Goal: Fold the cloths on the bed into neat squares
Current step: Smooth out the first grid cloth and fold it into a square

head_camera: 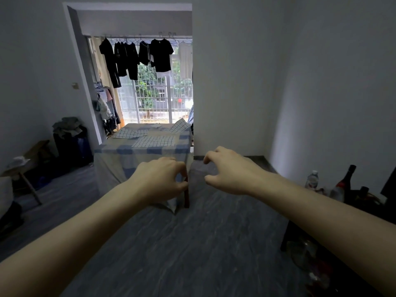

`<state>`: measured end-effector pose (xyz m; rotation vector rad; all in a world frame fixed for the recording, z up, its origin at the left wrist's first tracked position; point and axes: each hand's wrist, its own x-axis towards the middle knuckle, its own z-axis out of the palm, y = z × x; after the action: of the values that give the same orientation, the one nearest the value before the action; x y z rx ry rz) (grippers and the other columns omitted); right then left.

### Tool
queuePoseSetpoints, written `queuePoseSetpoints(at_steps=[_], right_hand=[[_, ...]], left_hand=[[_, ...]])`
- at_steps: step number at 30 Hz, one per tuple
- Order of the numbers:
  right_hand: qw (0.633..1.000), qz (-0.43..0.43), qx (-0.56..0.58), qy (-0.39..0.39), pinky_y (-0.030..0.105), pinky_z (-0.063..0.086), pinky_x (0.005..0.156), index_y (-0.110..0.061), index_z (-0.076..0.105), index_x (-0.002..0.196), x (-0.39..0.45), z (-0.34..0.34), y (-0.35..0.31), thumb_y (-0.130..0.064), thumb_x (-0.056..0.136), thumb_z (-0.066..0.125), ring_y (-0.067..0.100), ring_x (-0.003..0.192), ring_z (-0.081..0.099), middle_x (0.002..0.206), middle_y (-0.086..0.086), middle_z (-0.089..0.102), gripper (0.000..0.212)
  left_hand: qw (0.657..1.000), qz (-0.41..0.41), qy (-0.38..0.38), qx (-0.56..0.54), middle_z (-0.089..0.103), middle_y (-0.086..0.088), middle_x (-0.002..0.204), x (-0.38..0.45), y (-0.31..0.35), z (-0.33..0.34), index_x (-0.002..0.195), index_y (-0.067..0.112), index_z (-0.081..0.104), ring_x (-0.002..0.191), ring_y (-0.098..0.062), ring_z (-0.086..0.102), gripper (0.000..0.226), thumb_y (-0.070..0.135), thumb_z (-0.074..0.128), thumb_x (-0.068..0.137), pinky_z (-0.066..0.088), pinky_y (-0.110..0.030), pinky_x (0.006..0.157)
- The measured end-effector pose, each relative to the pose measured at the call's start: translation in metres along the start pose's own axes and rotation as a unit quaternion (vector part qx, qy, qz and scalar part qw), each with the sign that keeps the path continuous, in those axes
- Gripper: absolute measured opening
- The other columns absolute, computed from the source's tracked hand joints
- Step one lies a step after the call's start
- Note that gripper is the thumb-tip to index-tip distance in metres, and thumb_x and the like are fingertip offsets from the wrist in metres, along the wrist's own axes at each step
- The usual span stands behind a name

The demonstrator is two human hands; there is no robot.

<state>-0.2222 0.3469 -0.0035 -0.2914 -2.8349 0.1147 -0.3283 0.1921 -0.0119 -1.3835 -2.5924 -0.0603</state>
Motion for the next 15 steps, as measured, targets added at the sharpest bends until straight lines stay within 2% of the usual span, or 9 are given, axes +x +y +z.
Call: queuePoseSetpoints(at_steps=[3, 6, 12, 15], right_hand=[[1.000, -0.011, -0.005, -0.010, 0.034, 0.048, 0.077, -0.026, 0.050, 0.126, 0.032, 0.009, 0.024, -0.044, 0.085, 0.059, 0.017, 0.106, 0.052, 0.126, -0.001, 0.048, 0.046], [1.000, -0.027, 0.004, 0.003, 0.032, 0.045, 0.075, -0.026, 0.050, 0.125, 0.065, 0.009, 0.052, -0.042, 0.085, 0.059, 0.016, 0.103, 0.051, 0.125, -0.001, 0.048, 0.044], [0.998, -0.057, -0.017, -0.003, 0.031, 0.040, 0.074, -0.022, 0.050, 0.127, 0.128, -0.001, 0.114, -0.039, 0.086, 0.058, 0.020, 0.109, 0.051, 0.127, 0.001, 0.047, 0.045], [0.998, -0.066, -0.011, -0.010, 0.033, 0.045, 0.079, -0.023, 0.049, 0.128, 0.158, 0.009, 0.142, -0.040, 0.086, 0.058, 0.020, 0.109, 0.050, 0.128, 0.002, 0.046, 0.046]], left_hand=[[1.000, -0.005, -0.001, -0.003, 0.056, 0.012, 0.119, 0.036, -0.007, 0.005, 0.114, 0.037, 0.056, 0.102, -0.008, 0.054, 0.032, 0.056, 0.050, 0.089, 0.048, -0.029, 0.070], [1.000, -0.010, 0.007, -0.002, 0.056, 0.012, 0.117, 0.075, -0.010, 0.008, 0.114, 0.037, 0.057, 0.100, -0.007, 0.054, 0.032, 0.055, 0.050, 0.090, 0.050, -0.030, 0.073], [0.999, -0.022, 0.019, 0.015, 0.057, 0.009, 0.117, 0.159, -0.013, 0.006, 0.116, 0.036, 0.058, 0.097, -0.009, 0.052, 0.031, 0.052, 0.052, 0.090, 0.046, -0.031, 0.072], [0.999, -0.029, 0.029, 0.028, 0.055, 0.009, 0.118, 0.195, -0.013, 0.013, 0.117, 0.036, 0.057, 0.102, -0.010, 0.050, 0.032, 0.053, 0.051, 0.090, 0.046, -0.030, 0.071]])
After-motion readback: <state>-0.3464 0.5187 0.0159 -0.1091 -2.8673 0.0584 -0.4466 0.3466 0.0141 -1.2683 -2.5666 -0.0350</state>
